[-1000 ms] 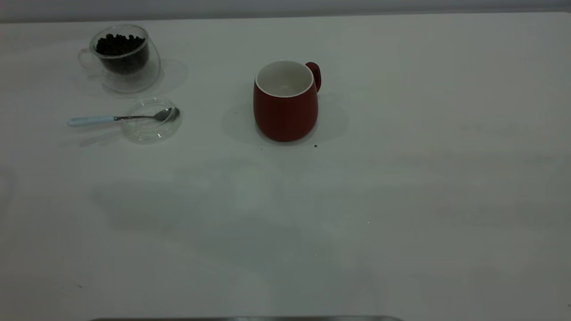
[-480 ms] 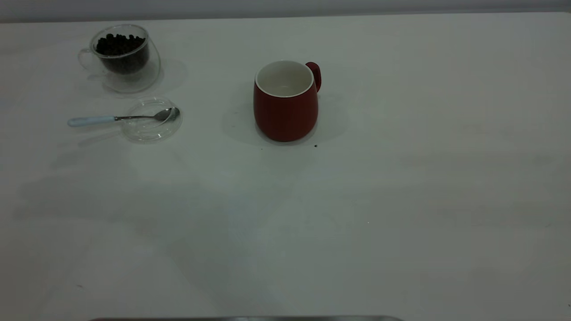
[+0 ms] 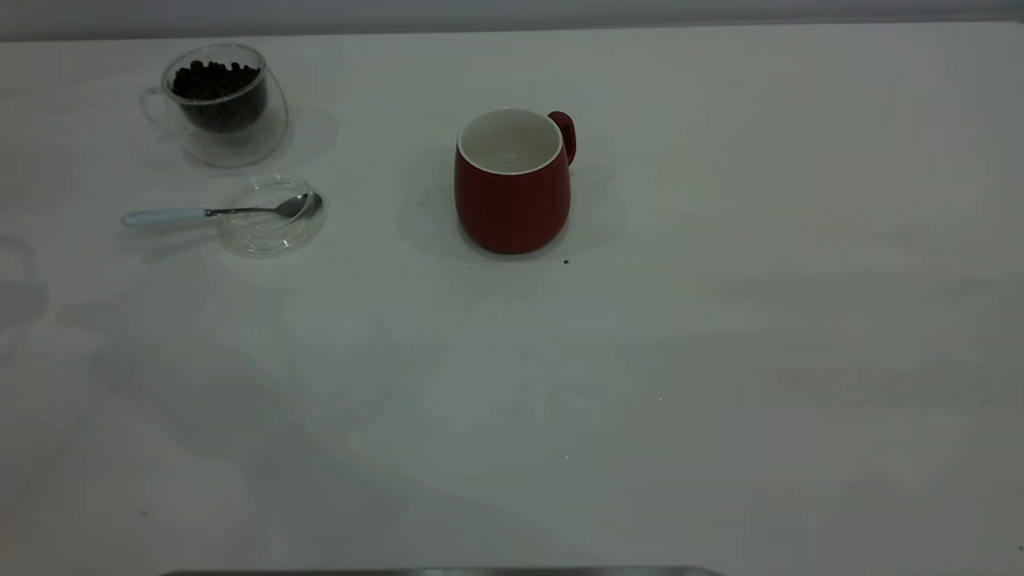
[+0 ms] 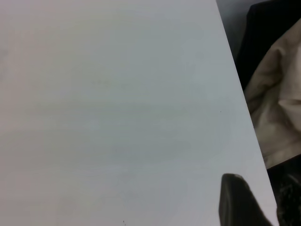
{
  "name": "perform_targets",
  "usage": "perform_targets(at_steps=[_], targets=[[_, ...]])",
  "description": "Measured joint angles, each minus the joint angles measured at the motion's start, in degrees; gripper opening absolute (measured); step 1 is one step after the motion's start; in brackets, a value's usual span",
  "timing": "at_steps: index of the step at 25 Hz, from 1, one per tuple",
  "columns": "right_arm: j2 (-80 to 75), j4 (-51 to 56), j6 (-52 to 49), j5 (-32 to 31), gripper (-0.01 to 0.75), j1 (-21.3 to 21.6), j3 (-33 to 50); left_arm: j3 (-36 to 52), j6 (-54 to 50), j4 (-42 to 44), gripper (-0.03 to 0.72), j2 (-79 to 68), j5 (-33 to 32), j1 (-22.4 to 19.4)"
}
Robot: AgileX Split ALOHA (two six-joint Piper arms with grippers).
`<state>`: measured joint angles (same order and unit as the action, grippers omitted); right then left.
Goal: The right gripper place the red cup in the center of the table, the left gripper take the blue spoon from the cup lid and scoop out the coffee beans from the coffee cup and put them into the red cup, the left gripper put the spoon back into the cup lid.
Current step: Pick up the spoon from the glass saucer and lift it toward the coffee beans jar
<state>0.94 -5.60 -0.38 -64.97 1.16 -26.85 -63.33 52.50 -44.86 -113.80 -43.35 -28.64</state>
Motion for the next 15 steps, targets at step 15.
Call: perform_targets(at_steps=[15], targets=[[0.0,0.0,0.0,0.0,0.244,0.0,0.0,-0.1,11.1,-20.8,0.481,-17.0,3.7,0.0]])
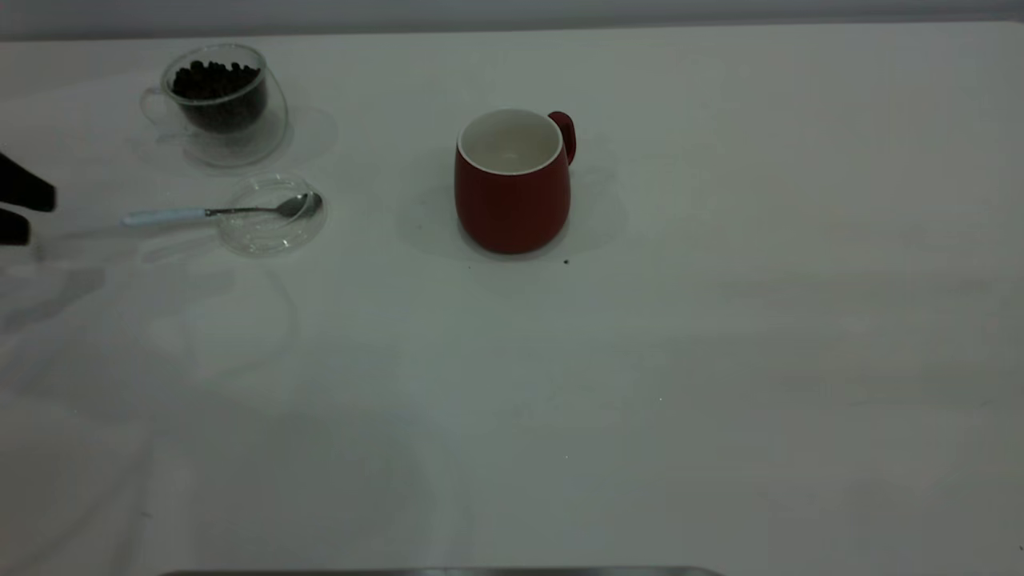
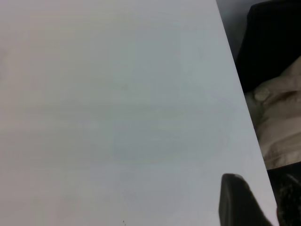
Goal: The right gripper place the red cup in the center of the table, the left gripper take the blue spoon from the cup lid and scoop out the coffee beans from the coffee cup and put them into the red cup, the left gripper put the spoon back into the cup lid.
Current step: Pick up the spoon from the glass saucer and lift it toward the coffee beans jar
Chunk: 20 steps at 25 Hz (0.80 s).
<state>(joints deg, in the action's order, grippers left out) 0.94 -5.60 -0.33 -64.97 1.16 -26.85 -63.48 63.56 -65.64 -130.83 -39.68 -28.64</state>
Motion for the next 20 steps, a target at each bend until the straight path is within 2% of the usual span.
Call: perform_targets(at_steps=[3,5,9,15,20], targets=[[0.0,0.0,0.0,0.0,0.244,0.0,0.0,-0.1,5.0,-4.8,0.536,-1.9,0.1,0.0],[0.0,0.0,0.0,0.0,0.244,0.0,0.0,-0.3,8.6,-6.3,0.546,-2.7,-0.9,0.0],[0.0,0.0,0.0,0.0,0.244,0.0,0.0,-0.4,13.2,-6.7,0.551,-3.0,-3.7,0.0],[0.0,0.0,0.0,0.0,0.244,0.0,0.0,-0.4,13.9,-6.9,0.555,-3.0,-3.9,0.2],[0.0,0.0,0.0,0.0,0.244,0.0,0.0,-0.4,14.0,-7.5,0.538,-4.8,-3.8,2.8]])
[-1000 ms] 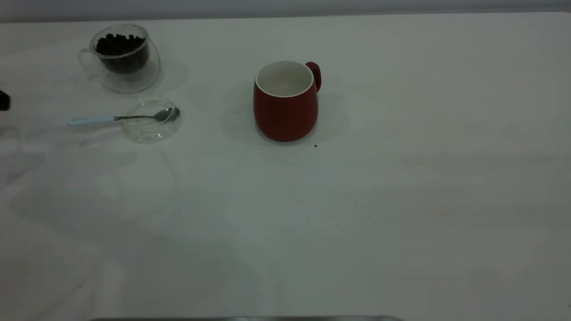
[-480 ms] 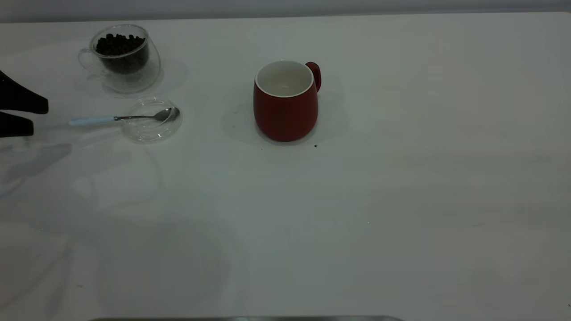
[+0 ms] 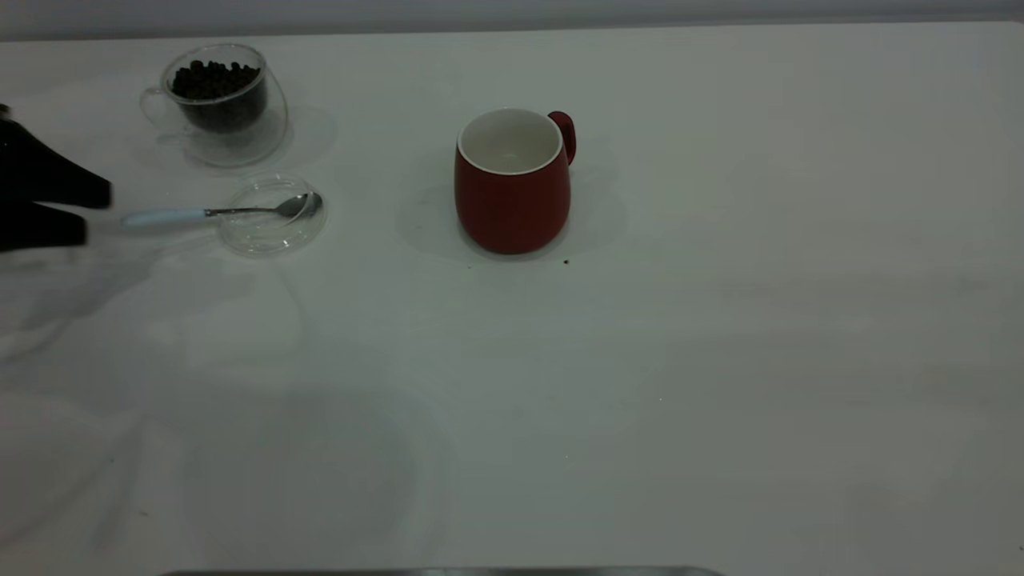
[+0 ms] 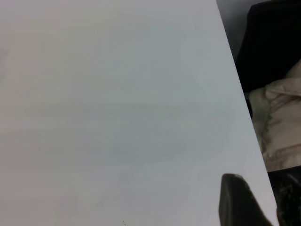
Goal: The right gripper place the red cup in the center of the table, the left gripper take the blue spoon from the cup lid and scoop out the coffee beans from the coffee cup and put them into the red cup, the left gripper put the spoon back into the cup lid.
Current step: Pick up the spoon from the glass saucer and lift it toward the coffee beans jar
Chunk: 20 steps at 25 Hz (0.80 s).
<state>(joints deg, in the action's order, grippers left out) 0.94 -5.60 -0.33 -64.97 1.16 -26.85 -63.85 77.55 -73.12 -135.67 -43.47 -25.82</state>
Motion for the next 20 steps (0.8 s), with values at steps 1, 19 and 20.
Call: perform_targets(at_steps=[1,19,20], targets=[[0.0,0.0,0.0,0.0,0.244,0.0,0.0,0.0,0.1,-0.4,0.536,-0.6,0.1,0.7],[0.0,0.0,0.0,0.0,0.244,0.0,0.0,-0.1,6.1,-8.8,0.535,-2.7,2.4,3.7],[0.0,0.0,-0.1,0.0,0.244,0.0,0.0,-0.1,6.1,-8.8,0.534,-2.7,2.4,3.7]])
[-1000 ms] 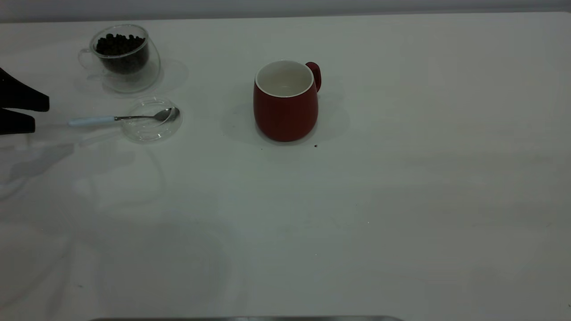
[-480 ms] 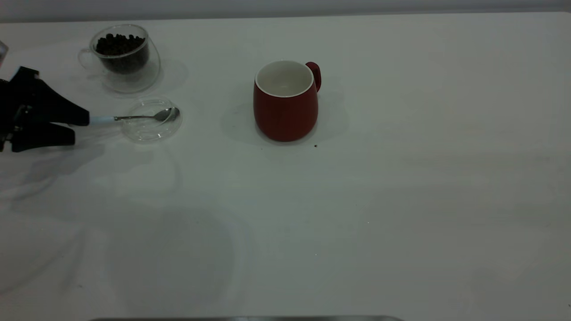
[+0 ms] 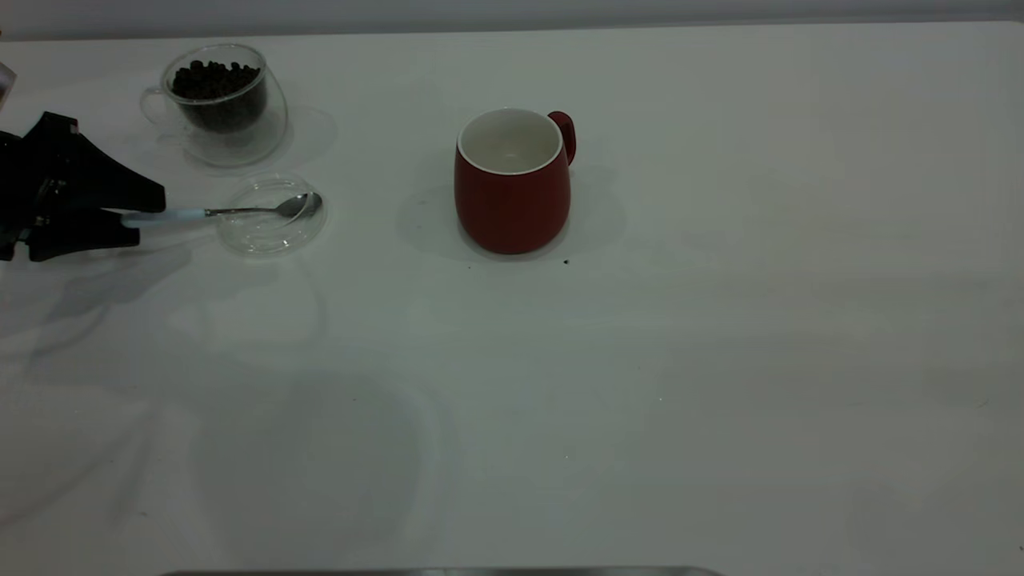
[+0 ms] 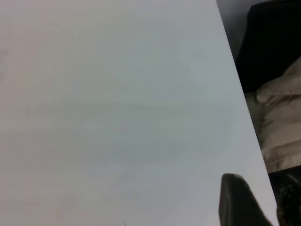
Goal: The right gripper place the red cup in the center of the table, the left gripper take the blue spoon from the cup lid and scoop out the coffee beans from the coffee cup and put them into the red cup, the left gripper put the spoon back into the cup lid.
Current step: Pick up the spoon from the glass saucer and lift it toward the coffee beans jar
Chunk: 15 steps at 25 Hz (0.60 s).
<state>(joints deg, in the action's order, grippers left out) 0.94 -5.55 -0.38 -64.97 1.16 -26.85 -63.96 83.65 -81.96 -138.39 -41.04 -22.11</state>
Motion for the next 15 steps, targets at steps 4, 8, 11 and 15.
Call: perform_targets(at_steps=[4,8,11,15], targets=[[0.0,0.0,0.0,0.0,0.244,0.0,0.0,0.0,0.1,0.0,0.5,0.0,0.0,0.0],[0.0,0.0,0.0,0.0,0.244,0.0,0.0,0.0,0.1,0.0,0.435,0.0,0.0,0.0],[0.0,0.0,0.0,0.0,0.244,0.0,0.0,0.0,0.1,0.0,0.404,0.0,0.0,0.0],[0.0,0.0,0.0,0.0,0.244,0.0,0.0,0.0,0.1,0.0,0.392,0.0,0.0,0.0]])
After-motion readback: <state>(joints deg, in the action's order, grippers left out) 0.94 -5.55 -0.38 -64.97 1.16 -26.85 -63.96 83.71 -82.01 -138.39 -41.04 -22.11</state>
